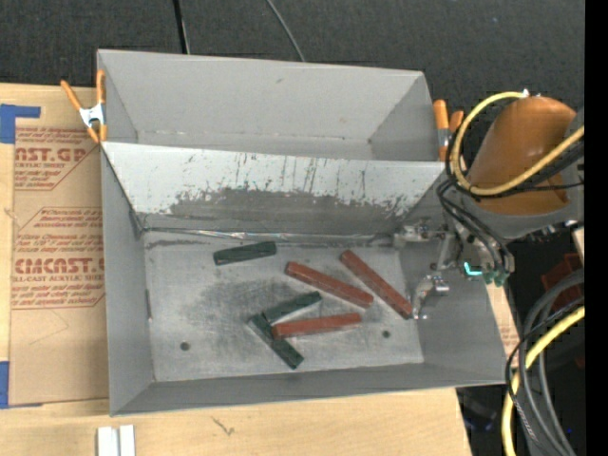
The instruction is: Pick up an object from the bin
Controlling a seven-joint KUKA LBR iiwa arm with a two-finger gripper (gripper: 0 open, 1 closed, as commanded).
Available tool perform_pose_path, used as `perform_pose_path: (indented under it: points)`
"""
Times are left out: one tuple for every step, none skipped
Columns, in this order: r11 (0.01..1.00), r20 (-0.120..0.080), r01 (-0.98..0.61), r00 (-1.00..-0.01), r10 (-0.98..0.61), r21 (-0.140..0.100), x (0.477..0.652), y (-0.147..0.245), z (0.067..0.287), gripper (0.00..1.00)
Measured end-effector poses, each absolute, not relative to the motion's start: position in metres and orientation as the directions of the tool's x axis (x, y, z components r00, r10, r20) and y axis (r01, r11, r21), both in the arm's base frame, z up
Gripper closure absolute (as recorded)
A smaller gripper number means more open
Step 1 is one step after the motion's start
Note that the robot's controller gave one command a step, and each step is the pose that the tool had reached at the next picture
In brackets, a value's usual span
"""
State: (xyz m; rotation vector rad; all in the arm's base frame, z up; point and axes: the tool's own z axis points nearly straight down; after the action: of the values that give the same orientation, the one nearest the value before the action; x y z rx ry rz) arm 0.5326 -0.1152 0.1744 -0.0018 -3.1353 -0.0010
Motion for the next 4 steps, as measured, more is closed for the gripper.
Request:
perform_pose_path:
  points:
    - [1.000,-0.001,0.000,-1.000,0.000,-0.001,0.534,-0.115,0.179,0.00]
    - [0.998,-0.022,-0.069,-0.997,-0.069,-0.004,0.526,-0.104,0.078,1.00]
    - [0.998,-0.003,-0.069,-0.998,-0.069,-0.001,0.520,-0.104,0.072,0.00]
    - [0.998,-0.003,-0.069,-0.998,-0.069,-0.001,0.520,-0.104,0.072,0.00]
